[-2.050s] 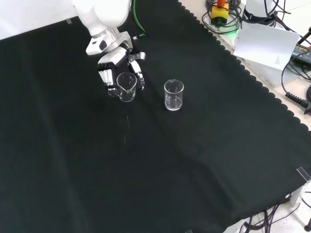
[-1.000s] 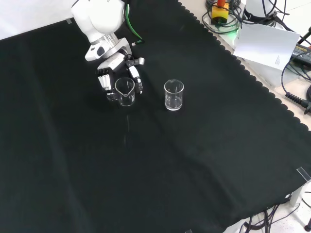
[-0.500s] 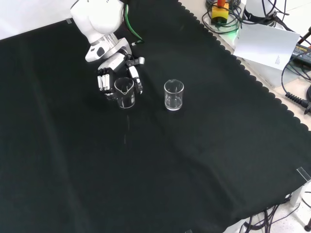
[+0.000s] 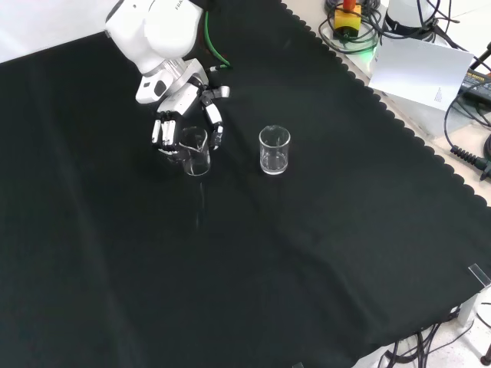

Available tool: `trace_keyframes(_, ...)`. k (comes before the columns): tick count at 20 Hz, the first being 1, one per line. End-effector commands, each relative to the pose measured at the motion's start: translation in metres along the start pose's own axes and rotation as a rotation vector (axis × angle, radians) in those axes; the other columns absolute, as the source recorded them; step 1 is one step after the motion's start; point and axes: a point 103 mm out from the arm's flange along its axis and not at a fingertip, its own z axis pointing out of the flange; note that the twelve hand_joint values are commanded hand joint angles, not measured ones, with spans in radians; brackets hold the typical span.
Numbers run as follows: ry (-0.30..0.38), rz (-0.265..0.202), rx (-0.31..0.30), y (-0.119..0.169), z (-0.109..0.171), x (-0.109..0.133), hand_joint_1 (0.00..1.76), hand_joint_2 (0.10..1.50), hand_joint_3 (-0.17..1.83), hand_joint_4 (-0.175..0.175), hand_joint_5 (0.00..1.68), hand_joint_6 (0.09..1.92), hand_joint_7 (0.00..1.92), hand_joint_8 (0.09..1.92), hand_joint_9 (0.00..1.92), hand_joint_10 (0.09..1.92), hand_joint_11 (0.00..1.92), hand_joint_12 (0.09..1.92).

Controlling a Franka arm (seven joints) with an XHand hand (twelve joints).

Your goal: Place the beaker back on the table.

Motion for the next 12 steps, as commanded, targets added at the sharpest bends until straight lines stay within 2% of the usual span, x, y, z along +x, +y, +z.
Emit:
trace_keyframes(1,-0.069,0.010,0.069,-0.002,-0.013,0.020,1.04,0.51,0.69,-0.077,0.42,0.72,0.46,0.78,0.88,0.09,0.38,1.35)
trace_keyframes(4,-0.086,0.013,0.055,-0.006,-0.023,0.031,1.01,0.51,0.65,-0.087,0.35,0.60,0.30,0.77,0.77,0.09,0.27,1.38)
trace_keyframes(7,-0.101,0.025,0.045,-0.013,-0.039,0.043,0.95,0.53,0.59,-0.093,0.29,0.33,0.07,0.72,0.56,0.09,0.06,1.42)
trace_keyframes(12,-0.136,0.054,-0.005,-0.035,-0.070,0.072,0.90,0.55,0.53,-0.098,0.29,0.11,0.00,0.62,0.45,0.09,0.00,1.36)
